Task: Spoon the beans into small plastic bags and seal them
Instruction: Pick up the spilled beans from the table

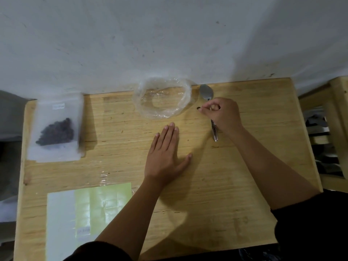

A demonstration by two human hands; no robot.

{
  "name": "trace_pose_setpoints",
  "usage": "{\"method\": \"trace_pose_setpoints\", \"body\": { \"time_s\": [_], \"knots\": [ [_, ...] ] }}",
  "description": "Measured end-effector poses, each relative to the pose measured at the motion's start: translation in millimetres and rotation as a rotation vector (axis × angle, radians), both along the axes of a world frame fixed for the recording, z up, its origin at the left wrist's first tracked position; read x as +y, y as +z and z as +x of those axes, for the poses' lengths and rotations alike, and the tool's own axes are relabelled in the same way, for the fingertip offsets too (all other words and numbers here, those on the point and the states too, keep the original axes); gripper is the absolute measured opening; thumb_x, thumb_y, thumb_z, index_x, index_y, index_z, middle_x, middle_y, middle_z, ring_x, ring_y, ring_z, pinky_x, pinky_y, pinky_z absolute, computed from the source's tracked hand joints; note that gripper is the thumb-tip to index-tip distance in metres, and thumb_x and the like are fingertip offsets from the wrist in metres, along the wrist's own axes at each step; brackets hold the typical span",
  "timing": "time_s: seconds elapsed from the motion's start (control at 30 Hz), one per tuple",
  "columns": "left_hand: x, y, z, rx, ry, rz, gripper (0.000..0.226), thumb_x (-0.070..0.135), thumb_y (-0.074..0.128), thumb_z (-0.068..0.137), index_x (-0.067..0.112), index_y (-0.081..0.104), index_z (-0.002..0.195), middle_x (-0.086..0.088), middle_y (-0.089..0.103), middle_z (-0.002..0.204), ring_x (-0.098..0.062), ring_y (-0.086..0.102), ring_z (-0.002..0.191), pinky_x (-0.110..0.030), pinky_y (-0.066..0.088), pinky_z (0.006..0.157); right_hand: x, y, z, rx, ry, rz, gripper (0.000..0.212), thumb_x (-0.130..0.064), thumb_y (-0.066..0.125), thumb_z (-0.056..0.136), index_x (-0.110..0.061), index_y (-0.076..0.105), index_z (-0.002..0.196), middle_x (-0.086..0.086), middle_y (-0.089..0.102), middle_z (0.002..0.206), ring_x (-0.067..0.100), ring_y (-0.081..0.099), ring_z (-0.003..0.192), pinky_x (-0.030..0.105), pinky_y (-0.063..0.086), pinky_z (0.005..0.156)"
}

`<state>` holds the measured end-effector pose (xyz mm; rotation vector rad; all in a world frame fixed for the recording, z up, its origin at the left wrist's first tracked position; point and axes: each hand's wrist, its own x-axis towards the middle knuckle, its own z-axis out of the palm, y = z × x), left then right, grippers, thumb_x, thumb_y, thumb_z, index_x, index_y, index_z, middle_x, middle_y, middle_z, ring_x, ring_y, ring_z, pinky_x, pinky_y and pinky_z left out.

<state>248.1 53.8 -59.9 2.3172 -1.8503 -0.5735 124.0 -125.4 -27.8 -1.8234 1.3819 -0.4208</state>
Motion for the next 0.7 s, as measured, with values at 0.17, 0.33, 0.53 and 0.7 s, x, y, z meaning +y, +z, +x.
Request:
{"method": "trace_pose_setpoints", "body": {
  "time_s": [0.17, 0.33, 0.53, 0.7],
  "knots": [
    [0, 1, 0, -0.001, 0.0, 0.009, 0.087, 0.067, 0.031, 0.088, 0.014, 0.004, 0.151, -0.001, -0.002, 0.159, -0.012, -0.005, 0.146, -0.03, -0.008, 0.117, -7, -4, 5, 0.054, 0.077, -0.087, 0.019, -0.03, 0.075, 0.076, -0.016, 0.074, 0.09, -0.013, 0.034, 0.045, 0.004, 0.035, 0.042, 0.022, 0.031, 0.052],
    [0, 1, 1, 0.001, -0.004, 0.012, 0.087, 0.067, 0.032, 0.088, 0.015, 0.002, 0.151, -0.001, -0.003, 0.159, -0.013, -0.006, 0.146, -0.03, -0.008, 0.117, -10, -6, 8, 0.088, 0.133, -0.104, 0.016, -0.03, 0.074, 0.078, -0.02, 0.074, 0.09, -0.009, 0.036, 0.044, 0.008, 0.03, 0.042, 0.022, 0.027, 0.05],
    [0, 1, 1, 0.017, 0.006, 0.001, 0.087, 0.066, 0.035, 0.088, 0.014, 0.006, 0.151, -0.001, -0.001, 0.158, -0.011, -0.005, 0.145, -0.03, -0.007, 0.117, -7, -4, 10, 0.108, 0.091, -0.072, 0.014, -0.029, 0.073, 0.079, -0.021, 0.075, 0.09, -0.011, 0.037, 0.04, 0.005, 0.035, 0.04, 0.02, 0.026, 0.048],
    [0, 1, 0, 0.006, 0.002, 0.007, 0.087, 0.067, 0.033, 0.088, 0.014, 0.005, 0.151, 0.0, -0.002, 0.158, -0.011, -0.006, 0.145, -0.03, -0.006, 0.117, -3, -5, 11, 0.196, 0.143, -0.144, 0.017, -0.029, 0.061, 0.089, -0.019, 0.072, 0.095, -0.015, 0.052, 0.057, 0.001, 0.044, 0.055, 0.02, 0.028, 0.051]
  ]
}}
